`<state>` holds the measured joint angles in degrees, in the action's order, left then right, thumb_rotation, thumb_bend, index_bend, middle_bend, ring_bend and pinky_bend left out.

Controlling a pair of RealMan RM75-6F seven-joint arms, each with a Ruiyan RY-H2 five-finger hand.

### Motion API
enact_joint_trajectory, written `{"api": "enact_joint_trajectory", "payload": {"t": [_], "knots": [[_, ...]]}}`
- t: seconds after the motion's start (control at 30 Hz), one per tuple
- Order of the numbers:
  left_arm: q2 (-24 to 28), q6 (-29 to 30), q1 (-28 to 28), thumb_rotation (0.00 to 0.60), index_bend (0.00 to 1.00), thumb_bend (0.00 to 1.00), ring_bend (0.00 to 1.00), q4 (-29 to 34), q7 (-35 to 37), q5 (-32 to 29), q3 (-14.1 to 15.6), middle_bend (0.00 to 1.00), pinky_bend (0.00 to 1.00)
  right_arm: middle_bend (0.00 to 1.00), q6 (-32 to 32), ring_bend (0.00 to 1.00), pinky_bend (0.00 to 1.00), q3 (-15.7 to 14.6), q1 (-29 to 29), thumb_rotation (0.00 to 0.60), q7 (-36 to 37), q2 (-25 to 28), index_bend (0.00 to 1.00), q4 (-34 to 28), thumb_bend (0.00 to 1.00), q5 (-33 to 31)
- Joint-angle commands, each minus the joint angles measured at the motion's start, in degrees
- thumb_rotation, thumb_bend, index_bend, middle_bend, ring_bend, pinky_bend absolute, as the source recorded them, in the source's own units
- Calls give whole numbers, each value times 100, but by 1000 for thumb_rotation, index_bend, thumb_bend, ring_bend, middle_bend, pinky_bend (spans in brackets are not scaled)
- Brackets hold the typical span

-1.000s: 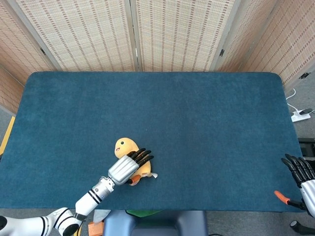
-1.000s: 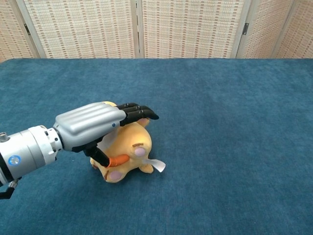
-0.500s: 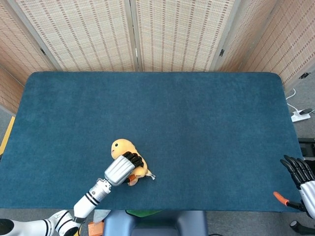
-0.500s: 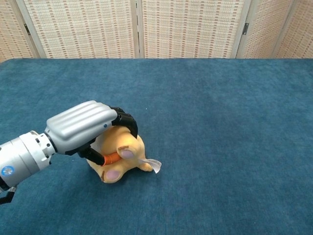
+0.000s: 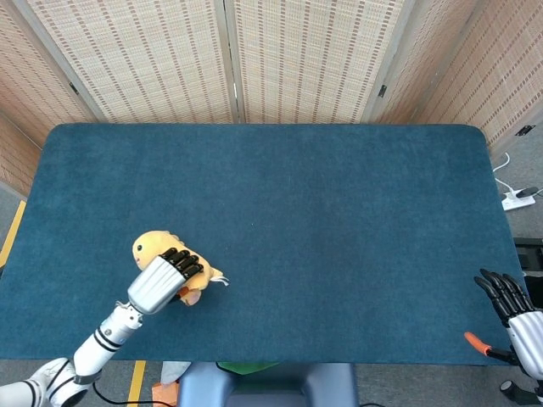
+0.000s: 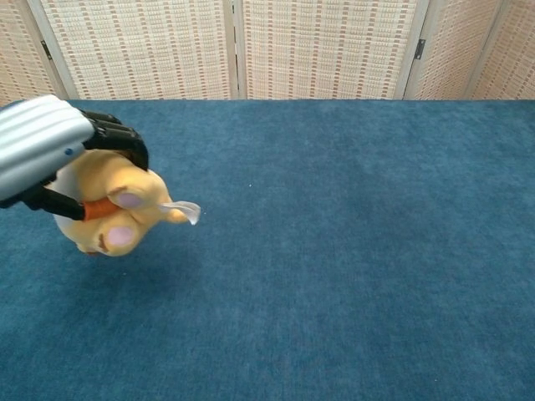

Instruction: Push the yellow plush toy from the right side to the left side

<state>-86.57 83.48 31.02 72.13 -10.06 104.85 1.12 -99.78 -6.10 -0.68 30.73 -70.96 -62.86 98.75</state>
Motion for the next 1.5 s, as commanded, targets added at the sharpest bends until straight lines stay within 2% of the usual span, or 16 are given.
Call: {"api": "enact_joint_trajectory", "payload": {"t": [0.03, 0.17, 0.3, 0.4, 0.53, 0.73, 0.77, 0.83, 0.9, 0.93, 1.0, 1.07, 1.13, 1.27, 1.5], "knots": [[291, 377, -152, 600, 734, 688, 698, -477, 289, 200, 103, 813, 1000, 0, 34, 0, 0, -16, 30, 600, -235, 6, 0, -194, 152, 97], [435, 603, -329, 600, 735, 688, 698, -1109, 682, 279, 302, 813, 1000, 0, 77, 0, 0, -17, 37, 600, -599, 36, 0, -499, 151, 154], [311, 769, -544, 600, 734, 683, 698, -1857, 1227, 298, 520, 813, 1000, 0, 206, 0, 0, -16, 71, 600, -909, 45, 0, -776, 152, 176], [72, 923, -723, 600, 735, 678, 698, -2450, 1682, 287, 641, 813, 1000, 0, 311, 0, 0, -17, 115, 600, -1141, 35, 0, -968, 152, 216], [-87, 996, -803, 600, 735, 670, 698, -2760, 1955, 271, 687, 812, 1000, 0, 371, 0, 0, -18, 142, 600, -1264, 31, 0, -1067, 152, 238], [-816, 934, -865, 600, 722, 608, 692, -3873, 2616, 189, 731, 824, 992, 0, 472, 0, 0, -18, 187, 600, -1661, 6, 0, -1393, 152, 327], [-914, 836, -859, 600, 701, 570, 677, -4067, 2715, 155, 742, 805, 952, 0, 462, 0, 0, -9, 175, 600, -1697, 10, 0, -1427, 153, 313], [-1028, 698, -851, 600, 597, 487, 633, -4308, 2807, 114, 765, 733, 804, 0, 447, 0, 0, -3, 153, 600, -1725, 14, 0, -1460, 153, 299], [-1082, 546, -871, 600, 400, 429, 542, -4425, 2820, 53, 780, 609, 654, 0, 437, 0, 0, -3, 139, 600, -1743, 17, 0, -1472, 154, 297], [-1084, 481, -881, 600, 269, 401, 459, -4422, 2857, 17, 781, 511, 587, 0, 429, 0, 0, -4, 133, 600, -1747, 19, 0, -1475, 156, 301], [-1017, 388, -901, 600, 57, 351, 271, -4239, 3092, -84, 764, 296, 446, 0, 407, 0, 0, -4, 120, 600, -1735, 20, 0, -1471, 161, 309], [-855, 392, -919, 600, 0, 317, 136, -3910, 3301, -181, 726, 141, 352, 0, 389, 0, 0, -2, 111, 600, -1708, 21, 0, -1459, 165, 314], [-635, 422, -919, 600, 0, 288, 48, -3519, 3372, -229, 707, 37, 302, 0, 385, 0, 0, -14, 110, 600, -1678, 24, 0, -1446, 168, 338], [26, 564, -942, 600, 0, 262, 0, -2181, 3231, -289, 669, 0, 245, 0, 409, 0, 0, -65, 137, 600, -1692, 51, 0, -1409, 174, 448], [1271, 1002, -1117, 600, 0, 257, 0, 98, 2574, -239, 640, 0, 183, 0, 251, 0, 0, -29, 182, 600, -1689, 244, 0, -1549, 176, 595]]}}
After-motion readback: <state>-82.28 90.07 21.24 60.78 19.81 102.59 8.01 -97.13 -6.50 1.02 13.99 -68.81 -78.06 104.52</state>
